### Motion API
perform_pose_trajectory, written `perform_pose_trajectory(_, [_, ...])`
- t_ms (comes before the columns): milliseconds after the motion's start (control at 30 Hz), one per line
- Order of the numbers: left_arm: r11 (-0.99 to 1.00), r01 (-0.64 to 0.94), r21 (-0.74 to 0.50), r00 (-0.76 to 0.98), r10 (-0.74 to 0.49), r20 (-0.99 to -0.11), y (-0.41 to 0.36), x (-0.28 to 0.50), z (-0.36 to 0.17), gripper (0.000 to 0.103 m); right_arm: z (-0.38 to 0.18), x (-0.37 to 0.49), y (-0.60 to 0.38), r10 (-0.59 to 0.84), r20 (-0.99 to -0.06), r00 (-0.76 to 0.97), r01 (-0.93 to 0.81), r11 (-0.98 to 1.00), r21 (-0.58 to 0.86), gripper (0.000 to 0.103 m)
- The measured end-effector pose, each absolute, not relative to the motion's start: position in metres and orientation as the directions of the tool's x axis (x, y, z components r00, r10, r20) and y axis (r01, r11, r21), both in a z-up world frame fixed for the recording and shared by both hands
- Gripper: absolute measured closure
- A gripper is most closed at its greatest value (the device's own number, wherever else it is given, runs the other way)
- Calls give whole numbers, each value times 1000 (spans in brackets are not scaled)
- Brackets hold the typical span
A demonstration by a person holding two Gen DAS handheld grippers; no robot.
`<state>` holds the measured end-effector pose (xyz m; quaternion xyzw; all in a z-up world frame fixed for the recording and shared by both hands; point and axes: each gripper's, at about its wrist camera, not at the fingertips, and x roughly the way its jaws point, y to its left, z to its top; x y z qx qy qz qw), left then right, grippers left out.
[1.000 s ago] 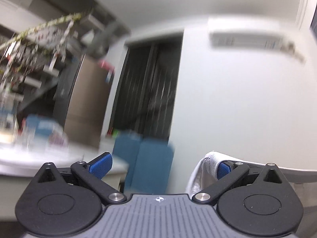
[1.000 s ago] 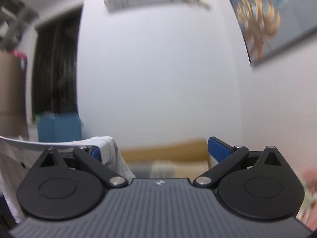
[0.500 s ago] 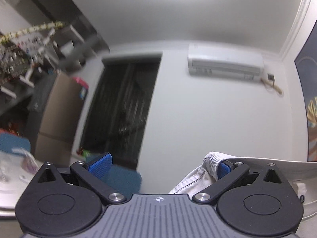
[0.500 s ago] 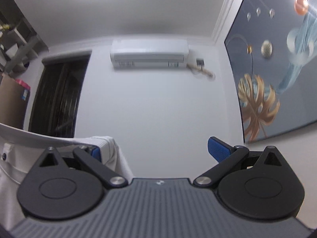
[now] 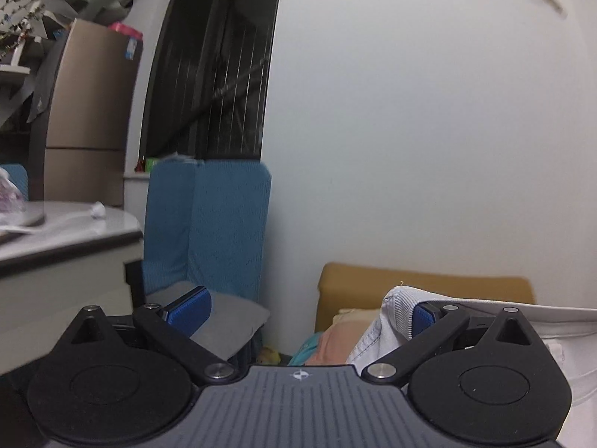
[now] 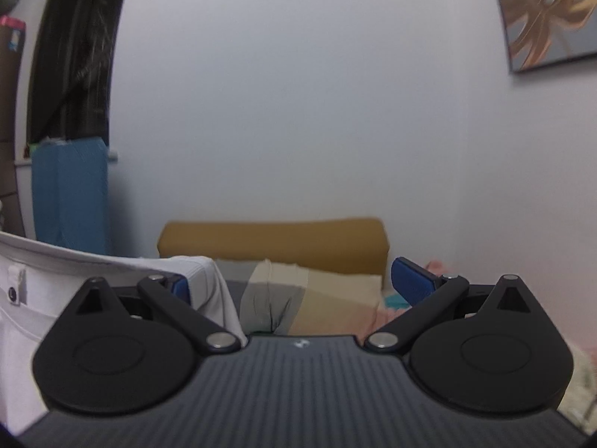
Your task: Fold clothes
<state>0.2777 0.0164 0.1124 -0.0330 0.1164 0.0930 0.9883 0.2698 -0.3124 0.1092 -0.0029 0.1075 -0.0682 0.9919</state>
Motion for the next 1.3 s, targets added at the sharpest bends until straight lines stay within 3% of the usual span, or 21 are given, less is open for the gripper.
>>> perform_pose_trajectory(233, [981, -195, -18, 864, 163, -477, 31, 424, -25, 0, -36, 456, -306, -126, -397, 909, 133, 991, -10, 0])
perform_pose_trajectory(433, [981, -193, 4, 738, 148, -658, 43, 549, -144, 1, -139, 538, -301, -77, -581, 810, 87, 996, -11, 0])
perform_pose_trajectory(567, [986, -162, -29, 734, 100, -672, 48, 530, -139, 2, -167, 572, -301, 36, -751, 660, -9, 999, 41, 0])
perform_pose_trajectory(667, [989, -136, -58, 735, 61, -675, 52, 509, -130, 1, -175, 578, -294, 161, -821, 548, -77, 987, 142, 0])
perform_pose_trajectory(733, [990, -118, -77, 736, 35, -677, 54, 495, -124, 1, -175, 574, -294, 220, -822, 525, -61, 973, 222, 0])
perform_pose_trajectory(867, [990, -84, -115, 735, -17, -678, 59, 466, -113, 0, -156, 541, -295, 271, -741, 615, 2, 939, 345, 0])
perform_pose_trajectory(1033, [986, -41, -163, 732, -81, -676, 66, 431, -98, 0, -123, 467, -292, 251, -639, 727, -7, 934, 358, 0])
perform_pose_trajectory(1300, [950, -93, -298, 776, -118, -620, 102, 266, -38, 0, -54, 293, -275, 229, -530, 817, -44, 940, 338, 0])
